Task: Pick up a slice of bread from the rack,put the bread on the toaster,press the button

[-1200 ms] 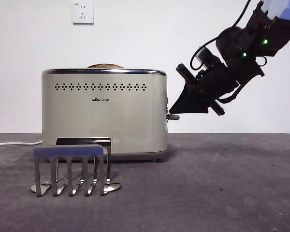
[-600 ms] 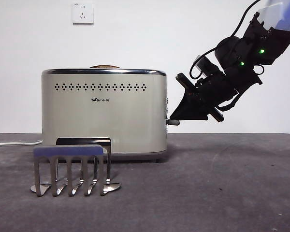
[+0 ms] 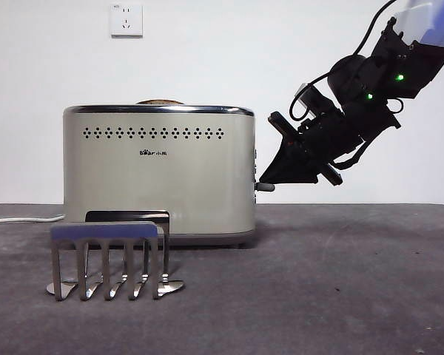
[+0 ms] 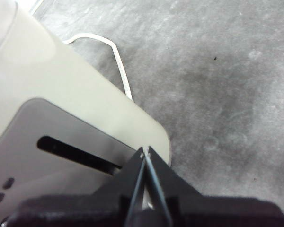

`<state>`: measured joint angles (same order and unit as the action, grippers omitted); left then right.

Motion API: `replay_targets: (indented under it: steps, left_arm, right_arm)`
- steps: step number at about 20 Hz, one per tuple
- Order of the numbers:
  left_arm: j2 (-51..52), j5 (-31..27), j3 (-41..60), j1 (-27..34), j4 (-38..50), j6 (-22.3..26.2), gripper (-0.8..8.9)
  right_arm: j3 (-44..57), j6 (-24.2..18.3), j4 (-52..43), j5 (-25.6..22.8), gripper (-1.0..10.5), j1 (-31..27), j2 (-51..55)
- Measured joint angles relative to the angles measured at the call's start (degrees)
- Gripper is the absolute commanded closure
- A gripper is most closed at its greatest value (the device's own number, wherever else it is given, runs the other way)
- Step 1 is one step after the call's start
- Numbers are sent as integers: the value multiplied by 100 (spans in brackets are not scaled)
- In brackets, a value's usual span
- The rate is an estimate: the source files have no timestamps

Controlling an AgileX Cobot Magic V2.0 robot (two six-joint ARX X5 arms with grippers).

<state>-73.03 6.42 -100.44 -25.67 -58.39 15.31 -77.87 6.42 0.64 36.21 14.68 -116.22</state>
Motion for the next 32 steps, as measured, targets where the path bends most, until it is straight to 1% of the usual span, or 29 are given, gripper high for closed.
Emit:
replay_targets:
  steps: [2, 4, 9, 11, 13, 14, 16, 22, 24, 27, 30, 31, 32]
  left_arm:
    - [0, 0, 0, 0, -9, 2, 464]
    - [0, -2, 0, 0, -9, 0, 464]
    - [0, 0, 0, 0, -17, 0, 465]
    - [0, 0, 0, 0, -87, 0, 467]
    - [0, 0, 0, 0, -186, 0, 468]
    - [0, 0, 0, 0, -238, 0, 468]
    - [0, 0, 0, 0, -420, 0, 468]
    - [0, 7, 0, 0, -885, 0, 469]
    - [0, 109, 0, 0, -1049, 0, 470]
    - [0, 496, 0, 0, -1239, 0, 472]
    - [0, 824, 0, 0, -1351, 0, 480]
    - [0, 850, 0, 0, -1373, 0, 518]
    - [0, 870, 0, 0, -1401, 0, 602]
  right_arm:
    - [42, -2, 87, -98, 958, 28, 133]
    - [144, -22, 345, -85, 958, 52, 444]
    - [201, -39, 557, -240, 958, 72, 1915]
    - [201, -44, 911, -321, 958, 70, 2601]
    - [201, -68, 1523, -321, 958, 70, 3209]
    - [201, -127, 1878, -321, 958, 76, 3475]
    - [201, -385, 2859, -323, 958, 160, 4081]
    - [201, -1056, 4826, -319, 958, 308, 4900]
    - [201, -1281, 5458, -319, 958, 341, 5066]
    - [201, -1563, 6118, -321, 958, 369, 5222]
    - [201, -1731, 6282, -321, 958, 369, 5292]
    - [201, -1762, 6277, -321, 957, 369, 5298]
    - [201, -1786, 6280, -321, 956, 369, 5298]
